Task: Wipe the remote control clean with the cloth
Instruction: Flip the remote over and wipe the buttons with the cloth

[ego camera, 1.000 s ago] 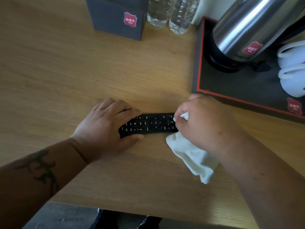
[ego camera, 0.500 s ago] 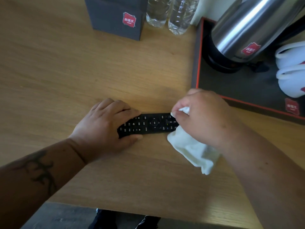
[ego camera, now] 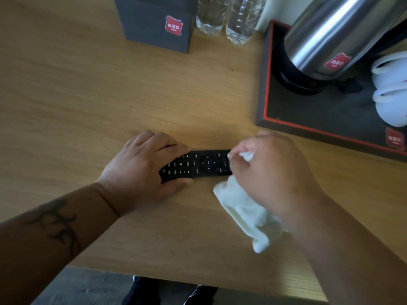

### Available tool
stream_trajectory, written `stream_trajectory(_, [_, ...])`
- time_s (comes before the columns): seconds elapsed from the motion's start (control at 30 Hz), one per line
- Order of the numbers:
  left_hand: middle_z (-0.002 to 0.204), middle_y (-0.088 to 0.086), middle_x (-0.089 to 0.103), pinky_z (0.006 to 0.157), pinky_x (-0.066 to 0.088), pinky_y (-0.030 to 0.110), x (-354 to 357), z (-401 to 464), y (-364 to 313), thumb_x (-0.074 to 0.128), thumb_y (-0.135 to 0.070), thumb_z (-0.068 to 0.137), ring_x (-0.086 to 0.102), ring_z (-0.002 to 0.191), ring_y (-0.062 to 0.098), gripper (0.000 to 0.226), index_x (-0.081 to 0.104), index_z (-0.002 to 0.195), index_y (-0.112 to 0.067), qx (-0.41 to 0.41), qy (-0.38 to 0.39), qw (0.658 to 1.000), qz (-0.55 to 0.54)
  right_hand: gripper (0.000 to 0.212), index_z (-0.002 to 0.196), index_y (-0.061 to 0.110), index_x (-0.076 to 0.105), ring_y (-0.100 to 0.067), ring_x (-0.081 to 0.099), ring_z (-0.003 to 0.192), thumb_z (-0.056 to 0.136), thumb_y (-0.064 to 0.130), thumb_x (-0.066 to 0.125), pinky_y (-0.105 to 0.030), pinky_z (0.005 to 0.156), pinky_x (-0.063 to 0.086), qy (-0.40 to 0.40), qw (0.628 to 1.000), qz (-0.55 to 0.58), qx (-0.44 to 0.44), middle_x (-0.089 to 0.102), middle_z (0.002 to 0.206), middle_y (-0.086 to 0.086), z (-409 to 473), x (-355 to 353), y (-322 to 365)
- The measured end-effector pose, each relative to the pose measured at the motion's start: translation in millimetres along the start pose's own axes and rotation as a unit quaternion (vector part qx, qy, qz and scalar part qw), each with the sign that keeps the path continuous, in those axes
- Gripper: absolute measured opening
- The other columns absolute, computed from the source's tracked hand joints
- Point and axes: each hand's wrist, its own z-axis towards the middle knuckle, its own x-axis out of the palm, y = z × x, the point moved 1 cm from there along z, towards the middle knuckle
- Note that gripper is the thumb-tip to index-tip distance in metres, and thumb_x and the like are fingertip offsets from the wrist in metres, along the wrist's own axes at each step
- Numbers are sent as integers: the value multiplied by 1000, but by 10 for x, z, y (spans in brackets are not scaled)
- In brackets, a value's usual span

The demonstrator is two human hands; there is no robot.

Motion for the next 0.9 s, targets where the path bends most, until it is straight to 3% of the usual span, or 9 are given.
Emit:
stream_trajectory(0.17, [114,-2,61,97,44,40,8,-5,12,53,-68,83,53,104,20,66,62,129,-21,-5,0,1000,9,11,83,27,74,-2,39,53,87,26,64,-14,49,26,-25,999,20,11,47,83,9,18,125,39])
stream_trajectory(0.3, [105,-1,64,89,38,41,-25,24,-152,56,-63,80,58,96,26,57,66,117,-21,-8,-24,996,80,10,83,27,74,-3,41,55,86,25,64,-13,49,24,-30,999,16,12,48,82,10,0,140,10])
stream_trajectory(0.47, [101,-1,65,81,41,42,99,82,-352,54,-68,86,60,91,27,56,68,114,-22,-15,-49,994,93,10,87,25,75,-13,49,63,85,26,65,-15,50,27,-33,999,16,14,52,84,8,10,143,12])
stream_trajectory(0.6, [102,-2,66,79,44,41,116,72,-322,59,-70,81,60,92,25,58,69,114,-23,-26,-67,995,69,11,86,26,75,-11,54,67,84,28,64,-23,58,39,-18,999,24,13,54,83,9,-156,151,-46])
stream_trajectory(0.73, [104,-3,66,81,46,42,118,88,-325,63,-69,79,61,93,24,58,69,114,-23,-29,-69,995,62,8,84,31,74,-1,56,70,85,29,66,-11,58,40,14,997,72,29,56,84,14,-361,128,-124])
stream_trajectory(0.9, [102,-4,67,81,46,42,133,81,-321,62,-69,79,61,92,24,56,70,112,-25,-36,-82,994,60,10,86,27,76,-9,55,68,86,28,66,-23,58,43,-37,996,83,15,54,81,10,-90,161,-11])
